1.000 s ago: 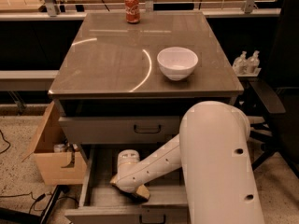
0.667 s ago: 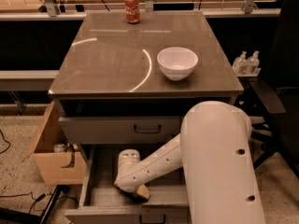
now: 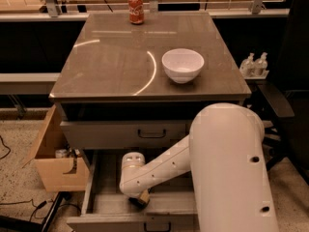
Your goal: Pick rxbar blueberry from middle drawer and place on counter
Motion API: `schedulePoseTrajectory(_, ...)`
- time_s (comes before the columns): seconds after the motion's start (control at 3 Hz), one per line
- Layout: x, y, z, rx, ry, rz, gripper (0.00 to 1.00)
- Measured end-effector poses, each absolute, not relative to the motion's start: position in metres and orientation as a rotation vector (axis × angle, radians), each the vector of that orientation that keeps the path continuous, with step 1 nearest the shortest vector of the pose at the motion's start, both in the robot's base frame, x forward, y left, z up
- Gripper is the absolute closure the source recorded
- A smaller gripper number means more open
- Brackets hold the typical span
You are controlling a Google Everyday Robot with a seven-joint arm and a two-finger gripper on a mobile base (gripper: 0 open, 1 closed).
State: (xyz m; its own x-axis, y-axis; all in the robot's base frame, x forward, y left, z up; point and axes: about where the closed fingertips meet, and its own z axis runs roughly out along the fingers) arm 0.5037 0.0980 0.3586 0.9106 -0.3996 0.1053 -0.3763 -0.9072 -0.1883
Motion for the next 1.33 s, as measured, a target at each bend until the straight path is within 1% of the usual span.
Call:
schedulePoseTrajectory(0.33,0.5037,0.0980,0.3643,-2.909,0.595,-0.212,1.00)
schedulePoseTrajectory(1.33,0.5023,0.0950,0.3672,-2.881,0.590,-0.190,1.00)
